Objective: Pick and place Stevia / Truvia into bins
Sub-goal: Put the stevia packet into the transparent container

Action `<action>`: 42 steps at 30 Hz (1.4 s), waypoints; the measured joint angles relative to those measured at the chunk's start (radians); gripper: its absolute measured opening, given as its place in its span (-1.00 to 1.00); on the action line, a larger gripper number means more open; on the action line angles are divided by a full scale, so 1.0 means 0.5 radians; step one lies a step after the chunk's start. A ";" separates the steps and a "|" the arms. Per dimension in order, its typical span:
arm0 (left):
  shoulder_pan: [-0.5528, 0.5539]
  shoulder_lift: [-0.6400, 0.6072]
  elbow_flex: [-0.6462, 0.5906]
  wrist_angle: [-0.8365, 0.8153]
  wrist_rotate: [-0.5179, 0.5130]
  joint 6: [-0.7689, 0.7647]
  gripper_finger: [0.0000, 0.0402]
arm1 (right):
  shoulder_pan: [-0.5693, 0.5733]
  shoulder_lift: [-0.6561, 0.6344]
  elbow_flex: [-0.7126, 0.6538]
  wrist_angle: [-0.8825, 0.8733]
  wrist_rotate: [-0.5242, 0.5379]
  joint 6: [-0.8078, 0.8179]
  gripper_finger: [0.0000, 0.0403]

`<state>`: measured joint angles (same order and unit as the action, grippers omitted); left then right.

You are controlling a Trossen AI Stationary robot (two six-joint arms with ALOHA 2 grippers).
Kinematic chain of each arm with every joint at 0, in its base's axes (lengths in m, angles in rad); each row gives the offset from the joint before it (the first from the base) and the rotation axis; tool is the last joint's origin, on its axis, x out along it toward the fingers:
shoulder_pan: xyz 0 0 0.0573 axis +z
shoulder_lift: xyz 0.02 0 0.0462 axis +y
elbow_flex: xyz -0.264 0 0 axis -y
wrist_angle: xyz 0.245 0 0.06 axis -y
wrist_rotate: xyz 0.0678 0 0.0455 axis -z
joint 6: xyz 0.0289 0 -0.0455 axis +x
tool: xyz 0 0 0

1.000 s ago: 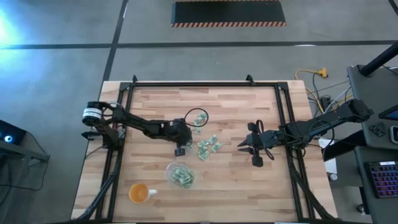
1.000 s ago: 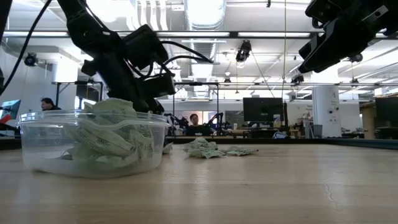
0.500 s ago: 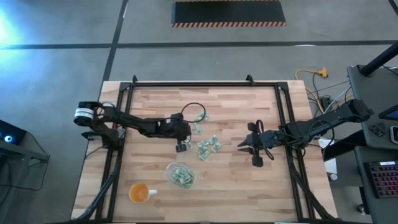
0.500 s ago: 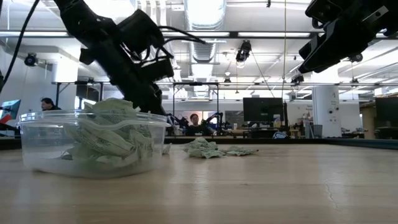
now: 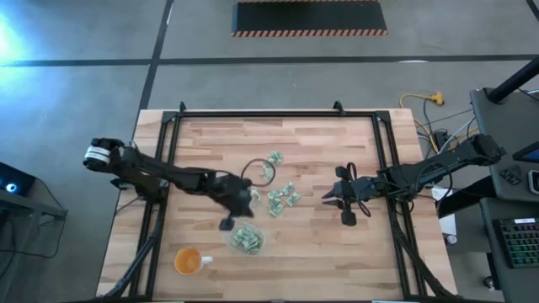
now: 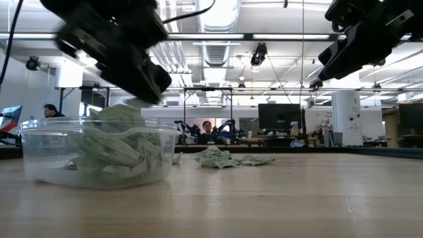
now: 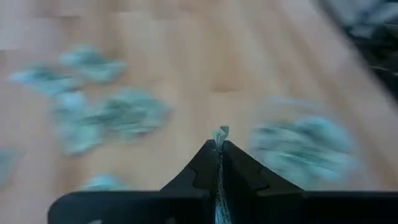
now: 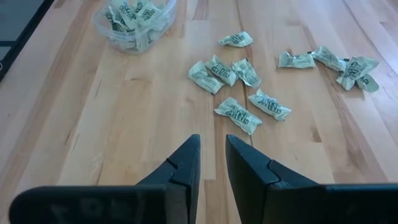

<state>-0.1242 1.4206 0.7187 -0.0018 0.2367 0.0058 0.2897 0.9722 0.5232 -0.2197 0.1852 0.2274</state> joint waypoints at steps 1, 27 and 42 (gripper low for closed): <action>-0.032 0.000 -0.002 0.006 0.065 0.000 -0.99 | 0.000 0.001 0.000 0.005 0.000 0.000 -0.66; -0.236 0.110 -0.025 -0.032 0.088 0.053 -0.59 | 0.000 0.310 -0.008 0.241 -0.002 -0.129 -0.66; -0.229 -0.196 0.049 -0.193 -0.293 0.029 -0.34 | -0.066 0.939 0.052 0.874 -0.003 -0.654 -0.66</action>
<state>-0.2387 1.3225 0.7433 -0.0981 0.0904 0.0201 0.2570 1.4416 0.5491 0.2173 0.1839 -0.0996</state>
